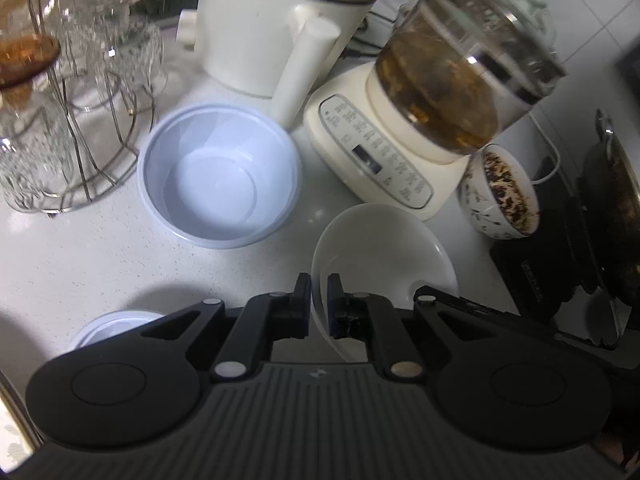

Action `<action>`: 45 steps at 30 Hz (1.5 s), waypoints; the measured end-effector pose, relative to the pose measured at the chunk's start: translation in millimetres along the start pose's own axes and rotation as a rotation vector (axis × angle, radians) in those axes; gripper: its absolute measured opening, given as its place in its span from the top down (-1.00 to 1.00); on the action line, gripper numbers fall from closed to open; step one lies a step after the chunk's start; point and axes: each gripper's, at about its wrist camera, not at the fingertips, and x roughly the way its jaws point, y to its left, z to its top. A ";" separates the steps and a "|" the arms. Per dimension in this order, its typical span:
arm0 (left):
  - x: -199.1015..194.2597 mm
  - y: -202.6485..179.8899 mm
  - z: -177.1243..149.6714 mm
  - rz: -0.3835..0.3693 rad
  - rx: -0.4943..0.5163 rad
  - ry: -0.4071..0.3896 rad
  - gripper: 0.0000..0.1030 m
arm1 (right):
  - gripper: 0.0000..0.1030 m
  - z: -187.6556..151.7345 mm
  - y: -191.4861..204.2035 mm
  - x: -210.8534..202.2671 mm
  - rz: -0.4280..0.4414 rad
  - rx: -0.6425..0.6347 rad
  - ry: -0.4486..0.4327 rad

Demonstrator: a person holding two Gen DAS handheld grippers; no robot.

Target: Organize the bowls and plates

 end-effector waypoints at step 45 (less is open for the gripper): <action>-137.4 82.9 -35.4 0.036 -0.060 -0.177 0.81 | 0.76 -23.2 125.9 -45.9 0.105 -0.173 -0.084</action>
